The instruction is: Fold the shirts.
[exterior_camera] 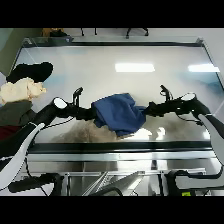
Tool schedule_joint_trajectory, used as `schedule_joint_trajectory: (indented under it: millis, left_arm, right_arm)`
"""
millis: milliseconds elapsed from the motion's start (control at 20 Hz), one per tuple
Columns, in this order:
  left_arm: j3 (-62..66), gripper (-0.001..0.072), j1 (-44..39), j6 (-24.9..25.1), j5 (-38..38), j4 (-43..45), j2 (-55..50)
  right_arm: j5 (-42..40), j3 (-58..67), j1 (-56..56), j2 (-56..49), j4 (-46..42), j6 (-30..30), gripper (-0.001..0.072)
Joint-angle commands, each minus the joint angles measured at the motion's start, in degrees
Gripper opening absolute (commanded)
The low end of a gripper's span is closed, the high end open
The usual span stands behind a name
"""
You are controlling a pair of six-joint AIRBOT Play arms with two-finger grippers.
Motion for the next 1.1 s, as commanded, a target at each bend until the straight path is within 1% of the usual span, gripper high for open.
schedule_joint_trajectory:
  millis: [0, 150, 250, 300, 400, 500, 550, 650, 750, 900, 950, 1050]
  left_arm:
    - [8.33, 0.0012, 1.16, 0.46, -6.25, -0.70, 5.70]
    - [16.06, 0.0012, 3.93, 0.44, -10.60, -0.63, 13.64]
    - [20.74, 0.0012, 6.12, -0.90, -12.66, -0.68, 19.26]
    - [22.95, 0.0012, 7.08, -1.55, -14.05, -0.68, 21.90]
    - [25.92, 0.0012, 7.91, -1.66, -16.65, -0.66, 27.28]
    - [26.25, 0.0013, 7.91, -1.62, -18.86, -0.48, 32.39]
    - [26.25, 0.0012, 7.87, -1.64, -19.47, 1.05, 33.94]
    - [26.21, 0.0013, 7.74, -2.54, -21.07, 7.61, 36.41]
    - [24.24, 0.0013, 7.80, -3.78, -20.70, 13.29, 37.48]
    - [14.53, 0.0013, 7.72, -3.54, -17.35, 14.23, 35.47]
    - [11.10, 0.0013, 7.17, -3.23, -15.67, 14.21, 33.64]
    - [5.11, 0.0013, 6.03, -1.03, -11.72, 14.23, 27.78]
  right_arm:
    - [6.27, 3.54, -6.29, 8.74, 7.69, -0.44, 0.0016]
    - [6.08, 5.73, -15.56, 20.15, 19.78, -5.49, 0.0016]
    - [6.01, 5.75, -22.53, 27.87, 27.47, -7.30, 0.0016]
    - [6.16, 5.88, -24.28, 30.73, 30.08, -7.48, 0.0016]
    - [6.88, 5.92, -23.21, 34.40, 35.45, -8.41, 0.0016]
    - [7.98, 5.92, -20.24, 36.15, 42.73, -11.80, 0.0017]
    - [7.91, 5.95, -19.54, 37.00, 45.05, -13.53, 0.0018]
    - [7.82, 5.97, -19.41, 37.92, 45.07, -15.19, 0.0018]
    - [7.56, 5.95, -19.39, 36.96, 38.66, -15.15, 0.0018]
    - [7.52, 5.75, -18.86, 31.45, 32.37, -15.15, 0.0018]
    - [7.54, 5.29, -17.51, 28.72, 31.19, -15.15, 0.0019]
    - [7.41, 3.26, -12.76, 22.58, 28.15, -15.15, 0.0019]
